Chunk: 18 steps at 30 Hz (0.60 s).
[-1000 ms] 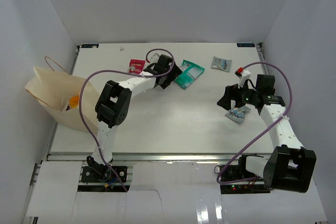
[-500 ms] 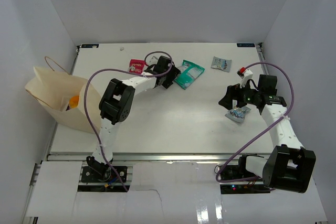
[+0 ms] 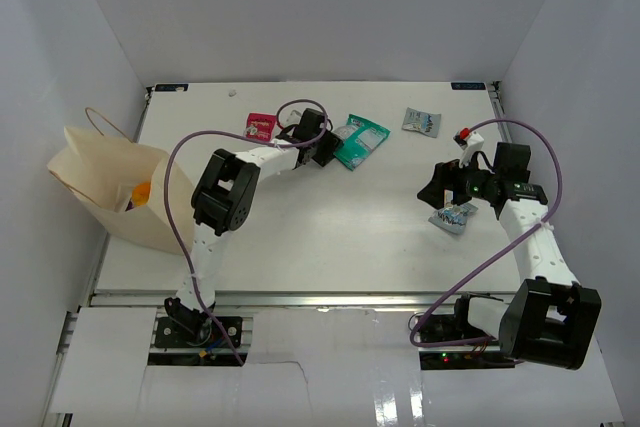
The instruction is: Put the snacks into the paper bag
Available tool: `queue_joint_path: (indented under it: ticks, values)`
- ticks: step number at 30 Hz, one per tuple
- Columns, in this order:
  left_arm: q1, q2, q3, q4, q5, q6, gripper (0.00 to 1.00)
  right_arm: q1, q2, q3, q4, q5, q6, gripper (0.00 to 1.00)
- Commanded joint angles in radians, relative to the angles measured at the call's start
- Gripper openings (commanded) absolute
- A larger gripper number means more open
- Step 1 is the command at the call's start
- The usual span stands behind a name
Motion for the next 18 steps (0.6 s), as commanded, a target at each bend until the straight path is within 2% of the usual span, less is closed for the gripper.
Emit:
queue_joint_path:
  ticks: [1, 4, 5, 14, 18]
  values:
    - [0.011, 0.029, 0.004, -0.045, 0.007, 0.003, 0.55, -0.008, -0.026, -0.002, 0.009, -0.037, -0.007, 0.93]
    - [0.018, 0.027, 0.002, -0.036, 0.014, 0.024, 0.53, -0.008, -0.027, -0.001, 0.009, -0.042, -0.007, 0.93]
    - [0.019, 0.026, -0.001, -0.019, 0.017, 0.032, 0.49, -0.009, -0.029, -0.001, 0.008, -0.043, -0.008, 0.93]
    - [0.05, 0.004, -0.024, 0.044, 0.053, 0.069, 0.33, -0.014, -0.041, -0.012, 0.009, -0.068, -0.011, 0.92]
    - [0.068, -0.017, -0.051, 0.091, 0.079, 0.089, 0.22, -0.014, -0.041, -0.013, 0.009, -0.079, -0.013, 0.92]
